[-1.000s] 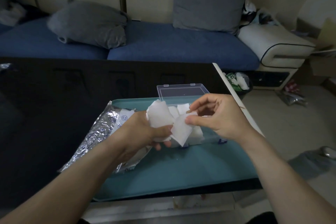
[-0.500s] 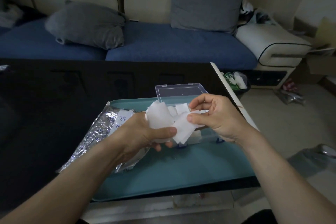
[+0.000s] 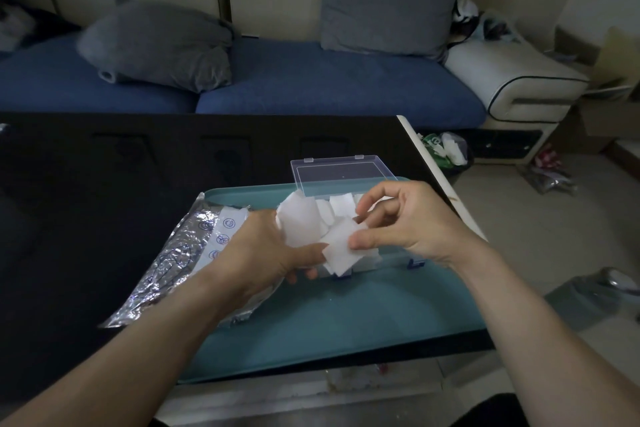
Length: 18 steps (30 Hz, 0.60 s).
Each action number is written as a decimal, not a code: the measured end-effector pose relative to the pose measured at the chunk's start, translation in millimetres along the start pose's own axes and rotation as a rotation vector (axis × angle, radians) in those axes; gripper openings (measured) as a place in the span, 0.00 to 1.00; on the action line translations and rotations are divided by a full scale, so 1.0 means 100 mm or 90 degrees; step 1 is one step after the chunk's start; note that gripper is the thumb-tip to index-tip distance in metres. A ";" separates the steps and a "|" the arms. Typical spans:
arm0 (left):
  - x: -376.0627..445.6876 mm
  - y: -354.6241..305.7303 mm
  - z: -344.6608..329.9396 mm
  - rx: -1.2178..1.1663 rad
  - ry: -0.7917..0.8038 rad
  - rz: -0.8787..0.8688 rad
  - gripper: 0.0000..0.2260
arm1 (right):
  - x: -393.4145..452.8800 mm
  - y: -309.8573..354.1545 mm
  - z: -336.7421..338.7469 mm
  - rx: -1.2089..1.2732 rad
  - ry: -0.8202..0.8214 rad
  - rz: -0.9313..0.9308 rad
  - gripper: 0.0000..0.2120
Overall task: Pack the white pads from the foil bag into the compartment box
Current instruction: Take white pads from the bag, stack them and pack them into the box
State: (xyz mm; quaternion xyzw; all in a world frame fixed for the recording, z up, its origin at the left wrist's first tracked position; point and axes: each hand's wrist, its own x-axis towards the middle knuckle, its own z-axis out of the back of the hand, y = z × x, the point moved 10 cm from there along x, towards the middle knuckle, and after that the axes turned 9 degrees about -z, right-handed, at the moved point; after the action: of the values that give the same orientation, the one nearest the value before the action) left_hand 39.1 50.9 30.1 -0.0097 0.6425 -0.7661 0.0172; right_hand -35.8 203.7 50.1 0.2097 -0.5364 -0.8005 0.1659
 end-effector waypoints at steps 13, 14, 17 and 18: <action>-0.02 0.03 -0.12 -0.072 0.058 0.010 0.04 | 0.00 -0.12 -0.11 -0.024 0.079 -0.061 0.16; -0.02 0.06 -0.13 -0.110 0.062 0.034 0.07 | 0.00 -0.10 -0.03 -0.011 0.054 -0.051 0.14; -0.05 0.15 -0.21 -0.218 0.103 0.124 0.16 | -0.05 -0.01 0.11 0.050 0.051 -0.018 0.12; -0.08 0.17 -0.24 -0.235 0.126 0.148 0.17 | -0.07 0.02 0.09 0.067 0.075 -0.010 0.10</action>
State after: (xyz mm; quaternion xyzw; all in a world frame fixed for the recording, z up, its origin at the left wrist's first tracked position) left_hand 46.1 72.2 9.6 0.1365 0.7667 -0.6260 0.0401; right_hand -34.4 213.5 55.8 0.2690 -0.5652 -0.7590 0.1792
